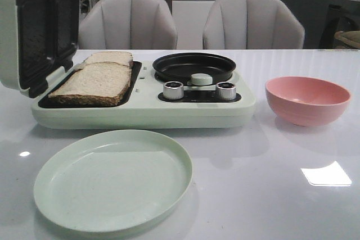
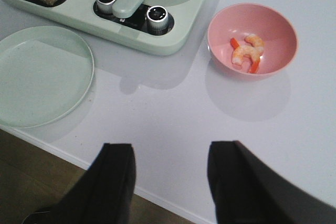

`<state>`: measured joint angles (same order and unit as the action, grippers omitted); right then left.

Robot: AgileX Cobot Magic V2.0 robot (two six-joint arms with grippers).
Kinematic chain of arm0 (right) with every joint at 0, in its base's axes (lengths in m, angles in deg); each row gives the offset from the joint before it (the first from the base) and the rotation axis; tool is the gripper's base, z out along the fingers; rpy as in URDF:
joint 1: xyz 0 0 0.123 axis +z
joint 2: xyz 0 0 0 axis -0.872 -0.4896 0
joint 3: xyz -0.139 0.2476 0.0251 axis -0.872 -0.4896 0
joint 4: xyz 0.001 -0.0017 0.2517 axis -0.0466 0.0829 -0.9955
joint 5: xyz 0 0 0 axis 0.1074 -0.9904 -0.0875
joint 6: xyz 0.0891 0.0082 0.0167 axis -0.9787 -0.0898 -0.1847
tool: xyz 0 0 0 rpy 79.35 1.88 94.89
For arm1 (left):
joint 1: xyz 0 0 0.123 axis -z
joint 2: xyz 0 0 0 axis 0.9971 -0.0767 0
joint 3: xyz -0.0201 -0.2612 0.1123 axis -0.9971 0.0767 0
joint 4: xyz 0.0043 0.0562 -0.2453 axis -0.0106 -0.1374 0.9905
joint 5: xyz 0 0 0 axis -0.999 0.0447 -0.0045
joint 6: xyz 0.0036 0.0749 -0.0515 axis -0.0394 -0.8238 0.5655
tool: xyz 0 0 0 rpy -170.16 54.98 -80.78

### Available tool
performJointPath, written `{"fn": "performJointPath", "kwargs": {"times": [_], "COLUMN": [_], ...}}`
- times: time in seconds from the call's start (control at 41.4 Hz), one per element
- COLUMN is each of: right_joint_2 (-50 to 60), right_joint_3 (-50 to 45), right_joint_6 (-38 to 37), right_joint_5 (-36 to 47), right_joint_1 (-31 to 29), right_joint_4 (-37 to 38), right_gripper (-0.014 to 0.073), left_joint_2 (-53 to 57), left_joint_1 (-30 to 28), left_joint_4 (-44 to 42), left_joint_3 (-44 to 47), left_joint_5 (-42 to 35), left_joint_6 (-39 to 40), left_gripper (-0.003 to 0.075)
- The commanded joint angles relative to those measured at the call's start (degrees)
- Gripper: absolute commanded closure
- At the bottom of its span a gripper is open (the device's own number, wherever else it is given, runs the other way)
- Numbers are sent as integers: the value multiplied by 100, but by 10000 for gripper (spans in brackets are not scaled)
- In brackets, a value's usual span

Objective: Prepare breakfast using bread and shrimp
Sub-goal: 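Grasp the sandwich maker lid handle with the left gripper and close it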

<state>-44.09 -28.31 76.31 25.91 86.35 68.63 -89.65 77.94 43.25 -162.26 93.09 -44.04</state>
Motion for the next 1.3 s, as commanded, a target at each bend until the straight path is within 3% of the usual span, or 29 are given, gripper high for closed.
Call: {"fn": "performJointPath", "kwargs": {"times": [0.0,0.507,0.869,1.28], "right_joint_2": [34,34,34,34], "right_joint_3": [151,151,151,151], "right_joint_6": [13,13,63,63], "right_joint_5": [403,403,408,482], "right_joint_1": [-2,-2,-2,-2], "right_joint_4": [91,91,263,400], "right_gripper": [153,153,153,153], "left_joint_2": [293,335,1000,2552], "left_joint_1": [279,1452,2297,3772], "left_joint_4": [353,310,-67,-286], "left_joint_3": [-231,-276,-196,1183], "left_joint_5": [-152,-221,-383,-789], "left_joint_6": [-6,-263,-263,-566], "left_gripper": [576,576,576,576]}}
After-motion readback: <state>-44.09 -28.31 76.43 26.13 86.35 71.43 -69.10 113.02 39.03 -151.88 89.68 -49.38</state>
